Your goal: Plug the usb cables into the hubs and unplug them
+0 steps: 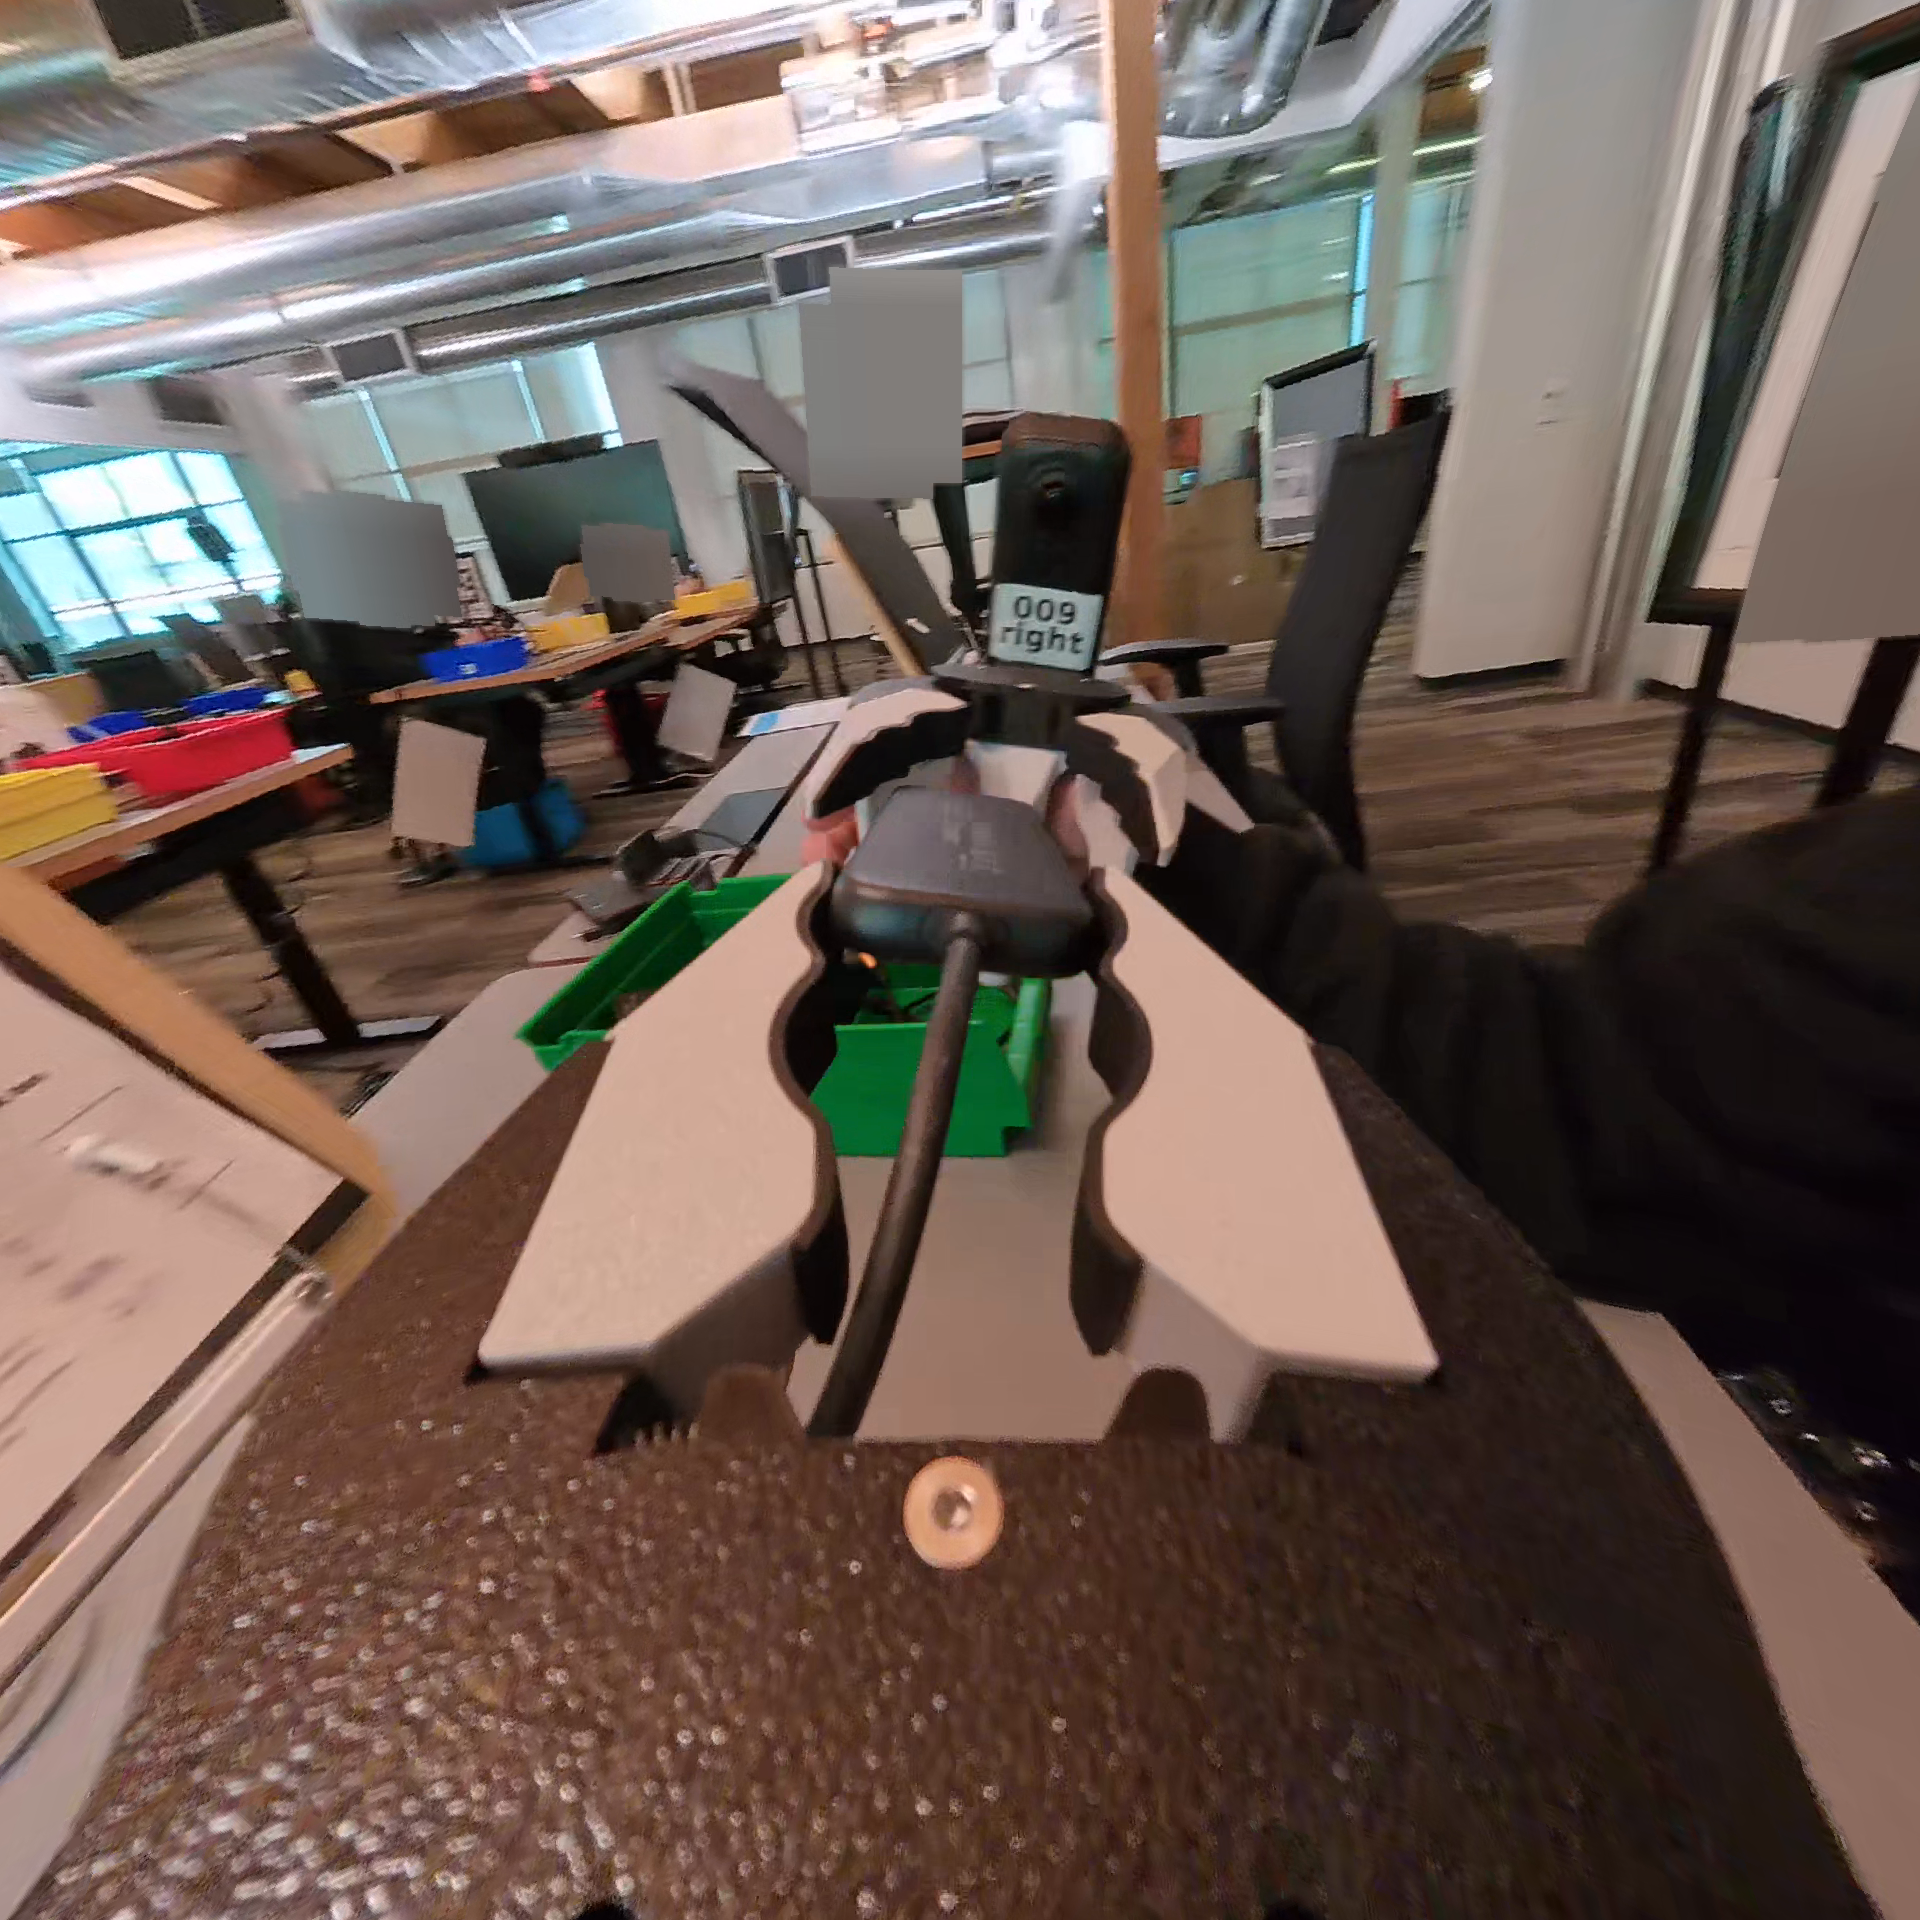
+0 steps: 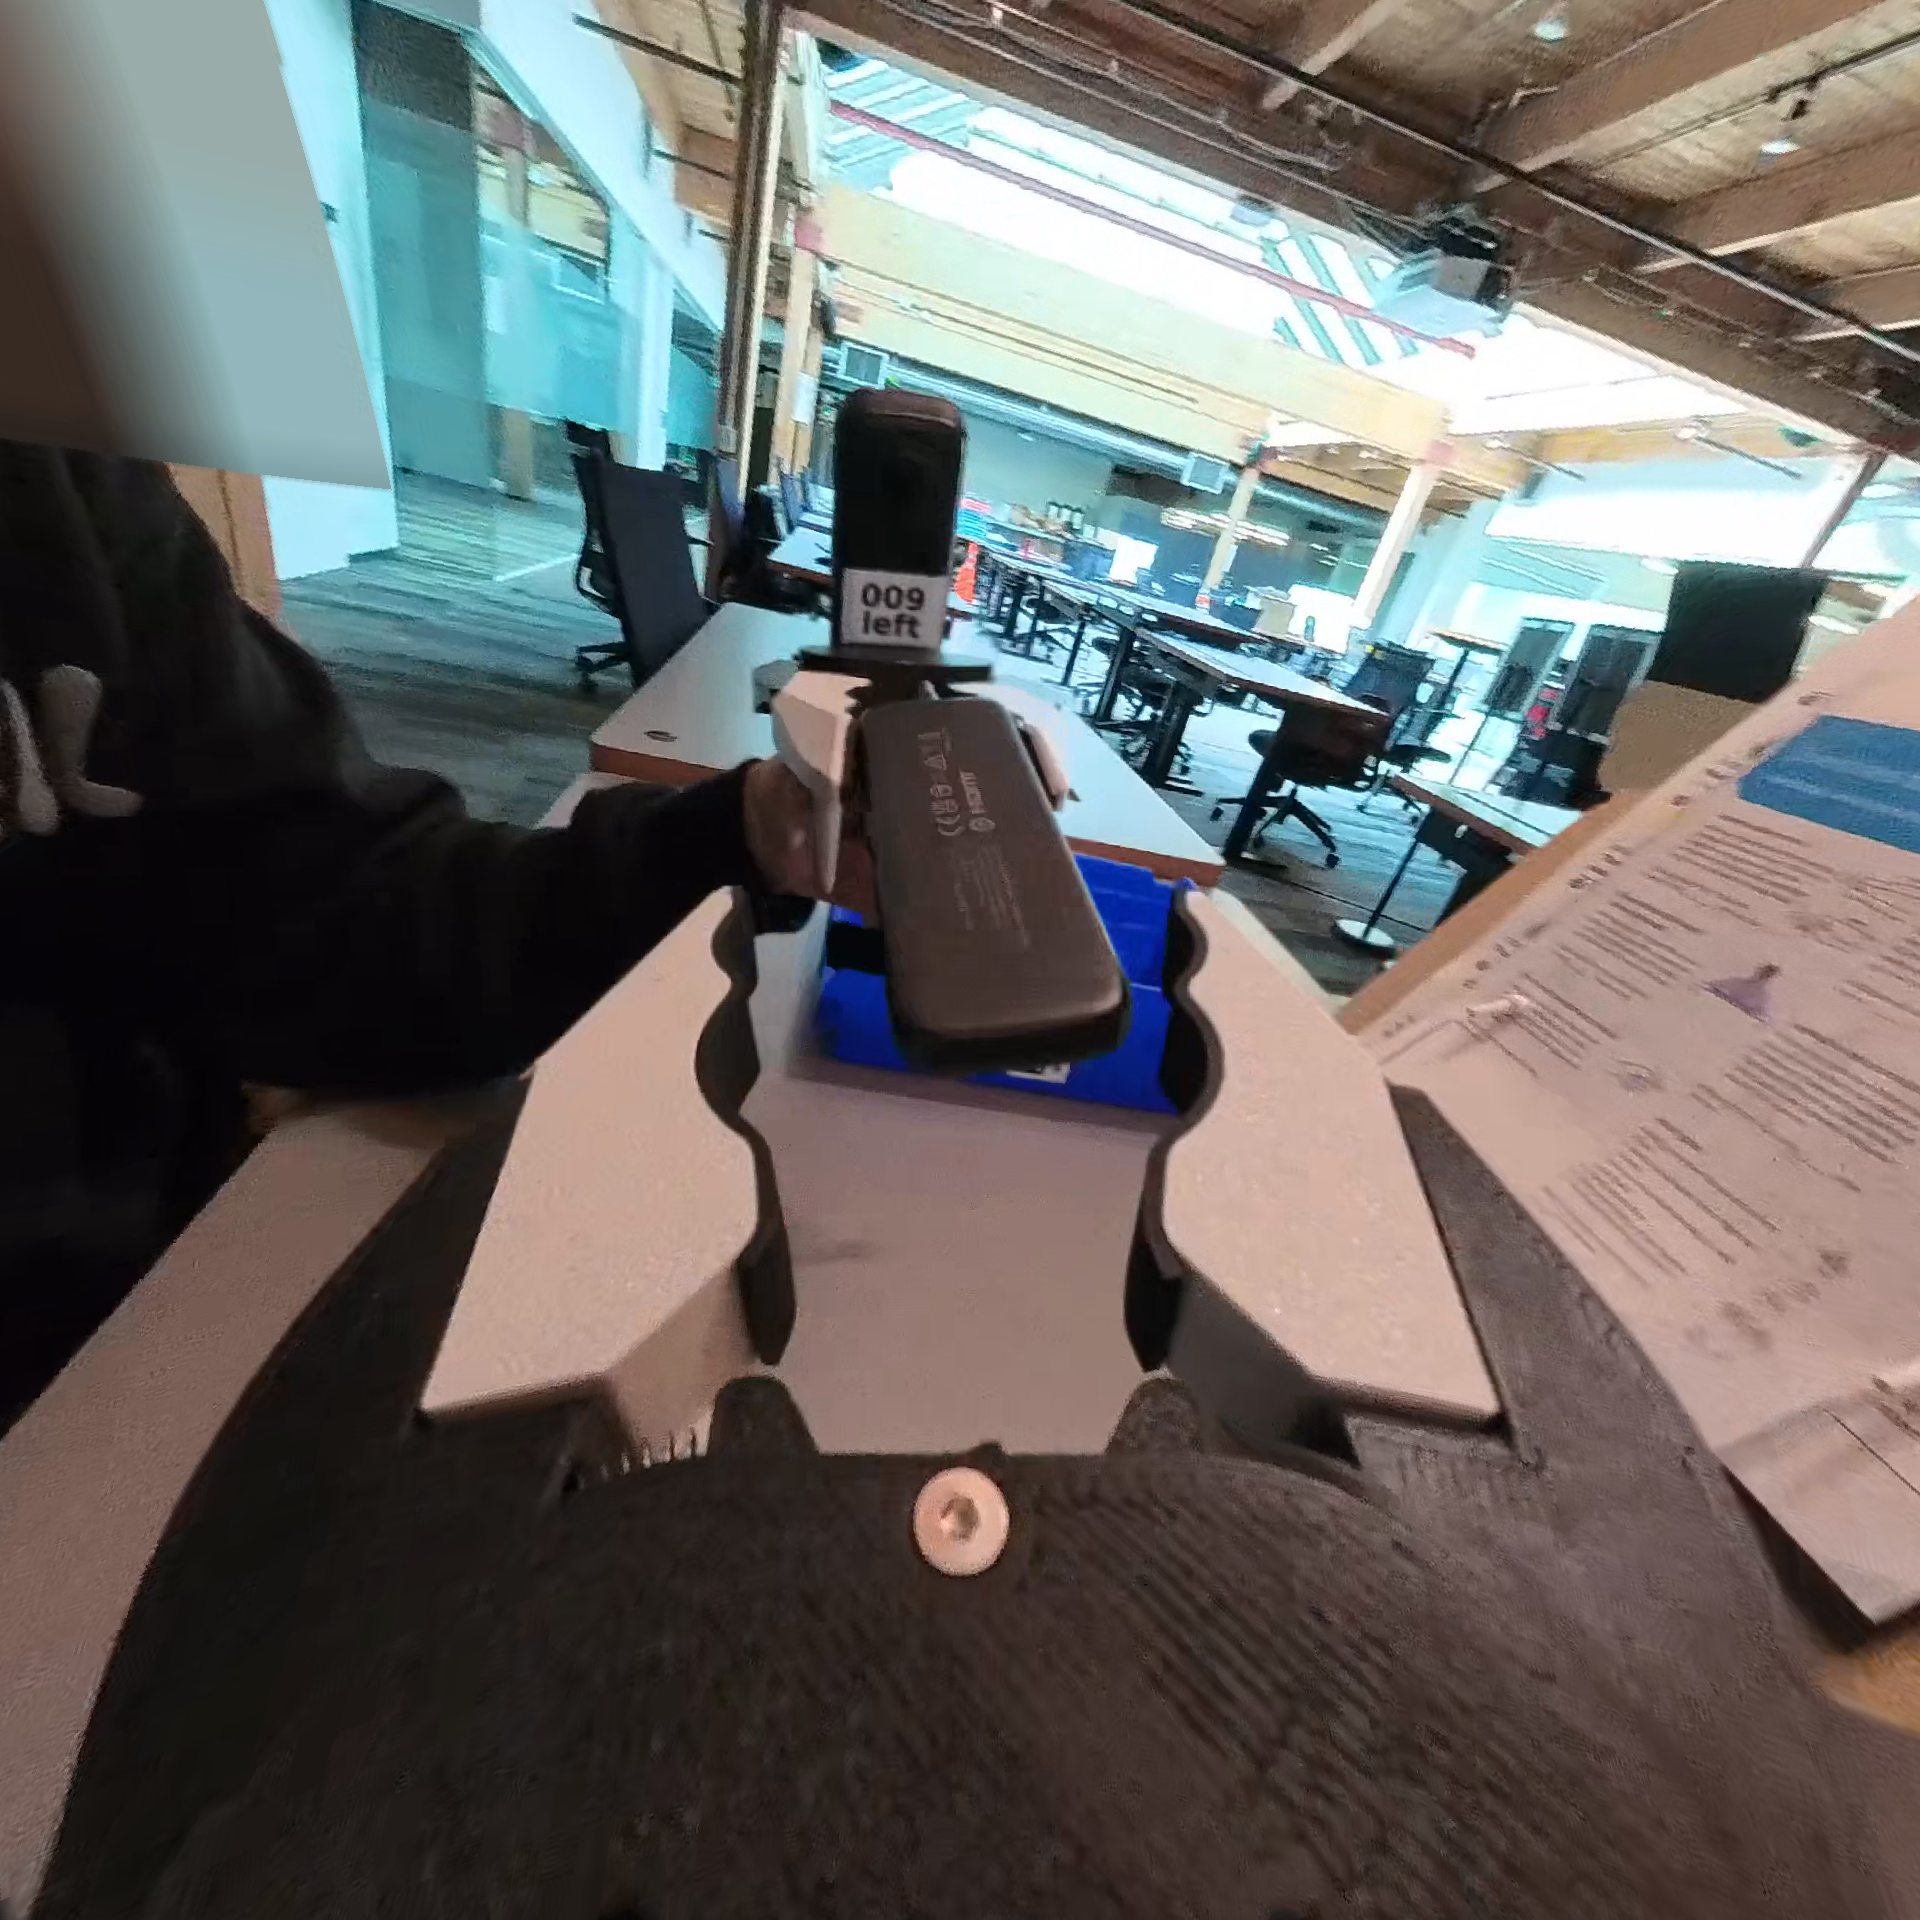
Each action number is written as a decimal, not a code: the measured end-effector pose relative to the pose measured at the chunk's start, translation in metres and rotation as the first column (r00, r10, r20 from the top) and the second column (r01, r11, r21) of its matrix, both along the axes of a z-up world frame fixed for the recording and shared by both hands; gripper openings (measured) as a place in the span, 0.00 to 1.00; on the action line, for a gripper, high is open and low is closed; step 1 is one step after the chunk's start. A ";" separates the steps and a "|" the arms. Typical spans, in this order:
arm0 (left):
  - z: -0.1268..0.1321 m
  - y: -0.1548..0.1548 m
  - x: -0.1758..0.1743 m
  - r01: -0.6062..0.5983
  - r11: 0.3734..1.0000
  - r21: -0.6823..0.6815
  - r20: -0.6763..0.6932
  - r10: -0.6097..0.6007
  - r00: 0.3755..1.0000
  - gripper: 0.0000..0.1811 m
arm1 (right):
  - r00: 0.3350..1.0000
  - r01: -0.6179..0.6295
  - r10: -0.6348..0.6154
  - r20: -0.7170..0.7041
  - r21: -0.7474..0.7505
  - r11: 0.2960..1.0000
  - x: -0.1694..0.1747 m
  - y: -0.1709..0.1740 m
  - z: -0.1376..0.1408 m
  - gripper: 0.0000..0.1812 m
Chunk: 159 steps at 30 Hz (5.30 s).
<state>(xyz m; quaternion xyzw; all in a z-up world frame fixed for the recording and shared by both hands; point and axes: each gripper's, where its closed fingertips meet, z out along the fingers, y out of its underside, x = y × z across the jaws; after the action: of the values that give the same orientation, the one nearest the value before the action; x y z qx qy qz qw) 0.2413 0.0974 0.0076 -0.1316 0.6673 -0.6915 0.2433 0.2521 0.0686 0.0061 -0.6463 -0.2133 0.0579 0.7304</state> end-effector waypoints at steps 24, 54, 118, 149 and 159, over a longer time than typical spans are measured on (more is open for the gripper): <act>0.038 0.059 0.024 -0.380 0.903 -0.199 0.124 0.408 0.904 0.55 | 0.942 0.323 -0.326 0.081 0.042 0.945 0.043 0.009 0.018 0.29; 0.013 0.054 0.040 -0.413 0.907 -0.086 0.060 0.418 0.906 0.46 | 0.393 0.776 -0.824 0.408 -0.628 0.059 0.282 -0.094 -0.086 0.30; -0.180 0.066 -0.022 -0.788 0.515 0.336 -0.184 0.857 0.481 0.08 | 0.362 0.830 -0.926 0.110 -0.490 0.266 0.041 -0.079 -0.195 0.05; -0.194 0.404 -0.162 -0.961 0.042 0.274 -0.228 0.973 -0.022 0.01 | 0.587 0.797 -0.788 0.185 -0.305 0.521 -0.022 0.002 -0.149 0.42; -0.116 0.372 -0.167 -0.993 0.044 0.105 -0.133 0.991 0.030 0.00 | 0.599 0.792 -0.785 0.159 -0.267 0.550 -0.030 0.005 -0.136 0.41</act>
<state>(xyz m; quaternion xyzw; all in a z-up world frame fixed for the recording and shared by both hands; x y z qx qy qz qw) 0.0742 0.4696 -0.1079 -0.6165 0.4027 -0.3224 0.5949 0.2221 0.0732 -0.1295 -0.7795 0.1030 -0.2494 0.5653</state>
